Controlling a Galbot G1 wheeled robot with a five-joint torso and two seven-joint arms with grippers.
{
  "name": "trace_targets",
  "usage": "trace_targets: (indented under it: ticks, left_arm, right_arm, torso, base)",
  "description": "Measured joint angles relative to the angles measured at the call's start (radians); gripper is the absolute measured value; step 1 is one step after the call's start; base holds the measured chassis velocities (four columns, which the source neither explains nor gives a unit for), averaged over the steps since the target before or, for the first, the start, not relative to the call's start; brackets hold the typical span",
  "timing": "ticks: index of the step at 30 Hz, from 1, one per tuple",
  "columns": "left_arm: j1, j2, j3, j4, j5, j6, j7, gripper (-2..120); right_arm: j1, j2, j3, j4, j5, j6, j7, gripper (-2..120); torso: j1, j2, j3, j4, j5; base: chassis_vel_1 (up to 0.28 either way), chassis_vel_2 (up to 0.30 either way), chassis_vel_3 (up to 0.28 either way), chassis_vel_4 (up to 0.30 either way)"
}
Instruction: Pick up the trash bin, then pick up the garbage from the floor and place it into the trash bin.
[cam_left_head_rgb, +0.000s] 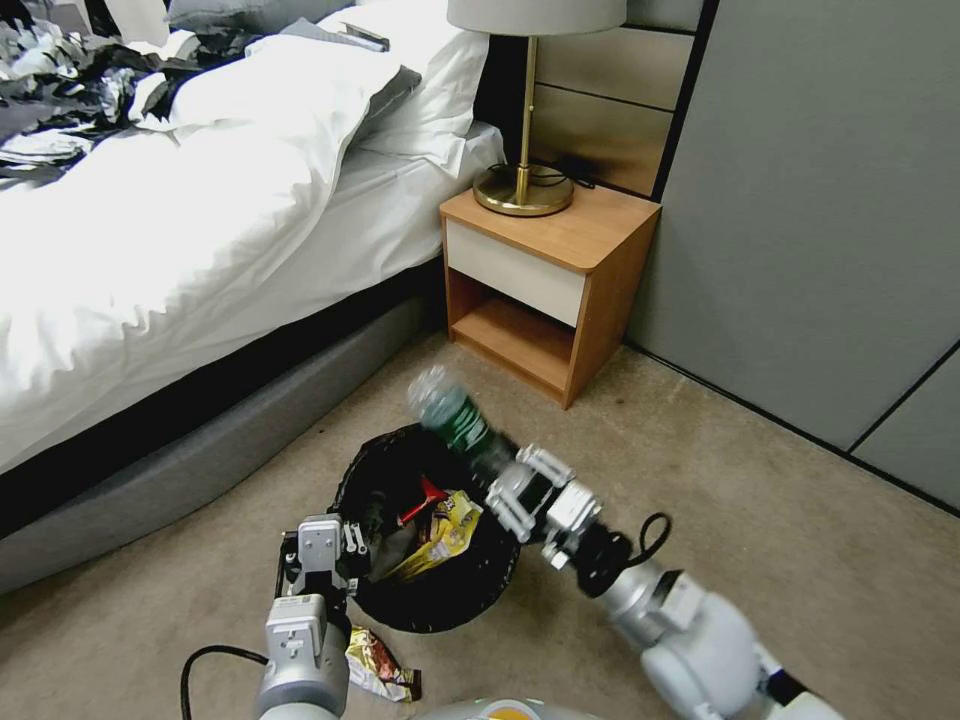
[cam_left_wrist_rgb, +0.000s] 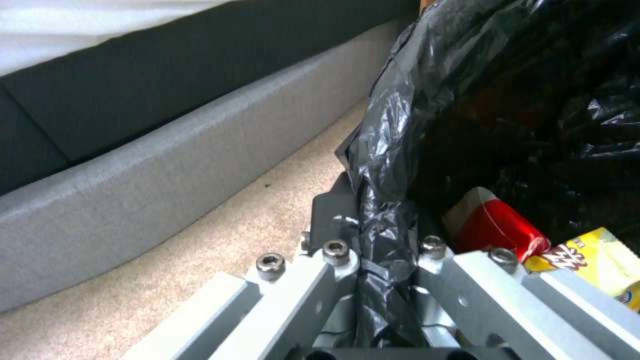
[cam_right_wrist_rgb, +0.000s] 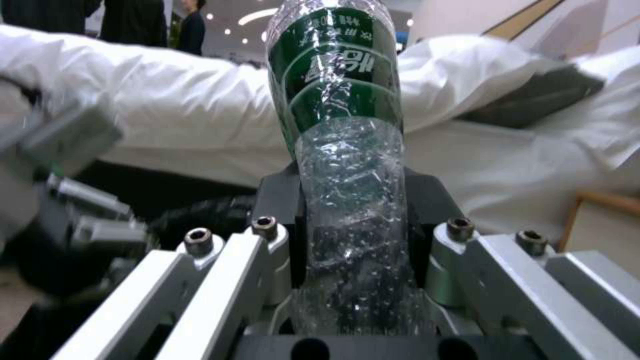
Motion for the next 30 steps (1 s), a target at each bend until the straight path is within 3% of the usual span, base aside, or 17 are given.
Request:
trace_targets:
  ticks: [5, 15, 22, 25, 30]
  left_arm:
    - [0.004, -0.002, 0.005, -0.003, 0.004, -0.003, 0.0, 1]
    - [0.004, -0.003, 0.008, -0.004, 0.007, -0.004, 0.001, 1]
    - [0.004, -0.001, 0.008, -0.004, 0.006, -0.004, 0.001, 1]
    - [0.004, 0.0, 0.007, -0.004, 0.006, -0.004, 0.001, 1]
    - [0.004, 0.001, 0.006, -0.004, 0.004, -0.004, 0.002, 1]
  right_arm:
    - [0.017, 0.038, -0.045, -0.09, -0.032, 0.011, -0.001, 22]
    - [0.012, 0.04, -0.047, -0.11, -0.048, 0.01, -0.011, 26]
    - [0.007, 0.036, -0.044, -0.109, -0.06, 0.009, -0.015, 50]
    - [0.006, 0.03, -0.042, -0.105, -0.061, 0.008, -0.015, 65]
    - [0.005, 0.027, -0.042, -0.101, -0.063, 0.008, -0.016, 78]
  torso:
    - [0.0, 0.0, 0.0, 0.0, 0.0]
    - [0.0, 0.0, 0.0, -0.0001, -0.0001]
    - [0.0, 0.0, 0.0, -0.0001, 0.0]
    - [0.0, 0.0, 0.0, -0.0001, 0.0]
    - [0.0, 0.0, 0.0, -0.0001, 0.0]
  base:
    - [0.0, 0.0, 0.0, 0.0]
    - [0.0, 0.0, 0.0, 0.0]
    - [0.0, 0.0, 0.0, 0.0]
    - [0.0, 0.0, 0.0, 0.0]
    - [0.0, 0.0, 0.0, 0.0]
